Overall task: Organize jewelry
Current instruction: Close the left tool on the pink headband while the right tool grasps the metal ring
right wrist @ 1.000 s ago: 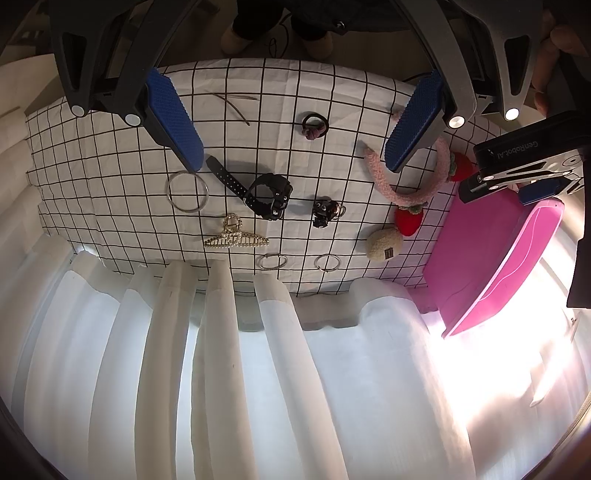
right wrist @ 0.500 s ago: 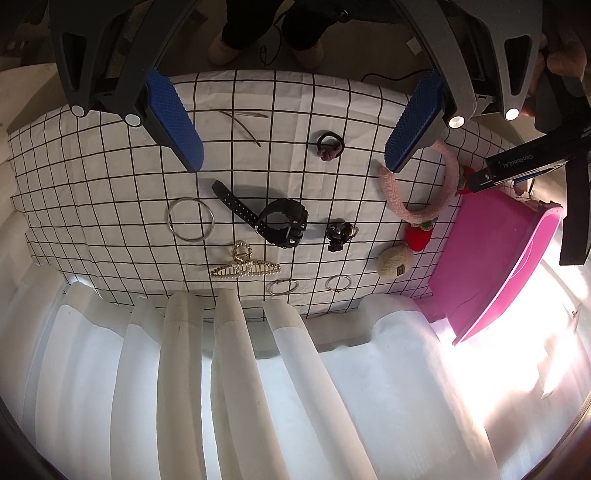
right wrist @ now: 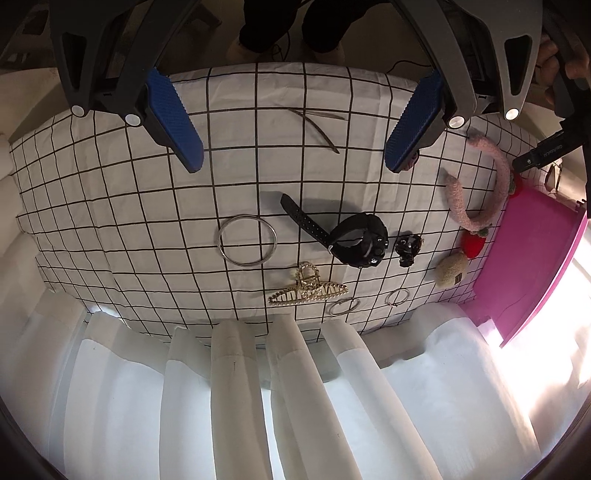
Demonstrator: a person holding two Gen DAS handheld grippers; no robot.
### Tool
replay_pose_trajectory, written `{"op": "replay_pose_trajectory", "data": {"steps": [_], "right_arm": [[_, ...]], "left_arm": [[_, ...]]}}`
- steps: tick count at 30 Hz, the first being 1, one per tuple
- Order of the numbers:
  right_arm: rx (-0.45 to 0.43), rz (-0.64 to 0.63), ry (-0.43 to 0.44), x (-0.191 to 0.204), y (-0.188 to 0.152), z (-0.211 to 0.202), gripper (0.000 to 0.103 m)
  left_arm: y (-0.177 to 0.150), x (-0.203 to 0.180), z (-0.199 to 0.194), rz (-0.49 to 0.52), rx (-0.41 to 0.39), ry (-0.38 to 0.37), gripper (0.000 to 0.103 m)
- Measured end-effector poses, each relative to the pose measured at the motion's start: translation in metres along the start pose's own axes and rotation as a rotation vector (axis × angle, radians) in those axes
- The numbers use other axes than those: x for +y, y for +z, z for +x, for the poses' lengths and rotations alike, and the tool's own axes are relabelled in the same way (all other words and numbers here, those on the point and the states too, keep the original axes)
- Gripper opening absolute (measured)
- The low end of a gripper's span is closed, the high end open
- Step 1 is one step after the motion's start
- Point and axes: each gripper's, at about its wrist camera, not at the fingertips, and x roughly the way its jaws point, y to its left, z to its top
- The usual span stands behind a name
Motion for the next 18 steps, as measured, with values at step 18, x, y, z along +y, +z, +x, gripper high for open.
{"op": "replay_pose_trajectory", "data": {"steps": [18], "right_arm": [[0.036,-0.036,-0.058,-0.055,0.047,0.09,0.094]], "left_arm": [[0.002,0.007,0.049,-0.142,-0.014,0.036,0.097]]}}
